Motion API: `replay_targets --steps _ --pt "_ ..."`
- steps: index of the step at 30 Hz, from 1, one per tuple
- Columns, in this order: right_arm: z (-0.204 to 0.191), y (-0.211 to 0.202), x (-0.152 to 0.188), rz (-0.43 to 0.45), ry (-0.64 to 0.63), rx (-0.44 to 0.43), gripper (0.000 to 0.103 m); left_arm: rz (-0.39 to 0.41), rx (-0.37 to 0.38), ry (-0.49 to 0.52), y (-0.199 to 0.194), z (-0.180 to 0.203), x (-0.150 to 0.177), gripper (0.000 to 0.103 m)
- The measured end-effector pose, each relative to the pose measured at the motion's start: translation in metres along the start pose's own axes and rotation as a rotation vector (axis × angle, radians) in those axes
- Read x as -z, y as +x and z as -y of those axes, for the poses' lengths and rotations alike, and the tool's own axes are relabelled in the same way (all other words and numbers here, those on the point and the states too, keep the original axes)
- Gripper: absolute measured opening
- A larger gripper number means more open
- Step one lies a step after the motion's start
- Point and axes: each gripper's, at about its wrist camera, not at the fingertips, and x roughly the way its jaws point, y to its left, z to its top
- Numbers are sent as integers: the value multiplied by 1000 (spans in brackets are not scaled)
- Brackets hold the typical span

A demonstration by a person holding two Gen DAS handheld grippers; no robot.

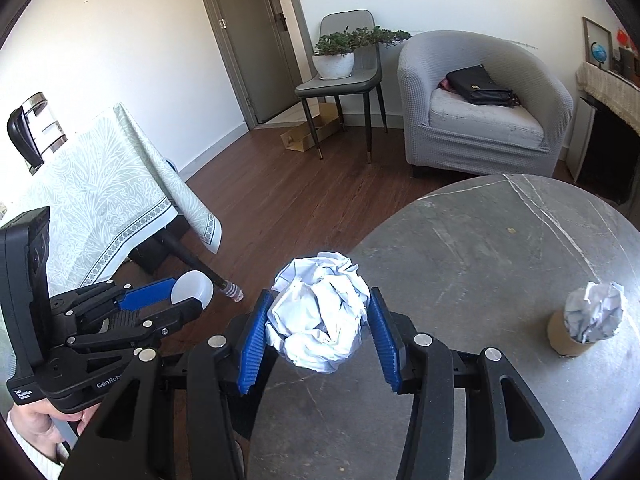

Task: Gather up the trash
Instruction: 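Carry the disc and paper ball over the green bin and open both tools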

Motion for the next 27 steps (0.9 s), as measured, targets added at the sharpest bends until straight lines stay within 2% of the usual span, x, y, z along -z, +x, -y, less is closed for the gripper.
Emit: replay_targets --steps 7,18,20,24,27 --pt "-35 19 -4 -9 -59 -32 49 -78 -51 5 8 -35 24 41" --pt "-70 48 -8 -37 -91 -59 49 -275 -42 9 37 -65 58 41" --pt "-77 54 -8 -45 -99 -64 49 -289 -36 9 39 -69 61 42" --pt "-89 68 -4 -72 -120 -55 49 -276 -34 28 31 -72 61 58" --pt "-94 78 -1 -93 -127 -49 49 -253 -38 12 23 -77 59 61"
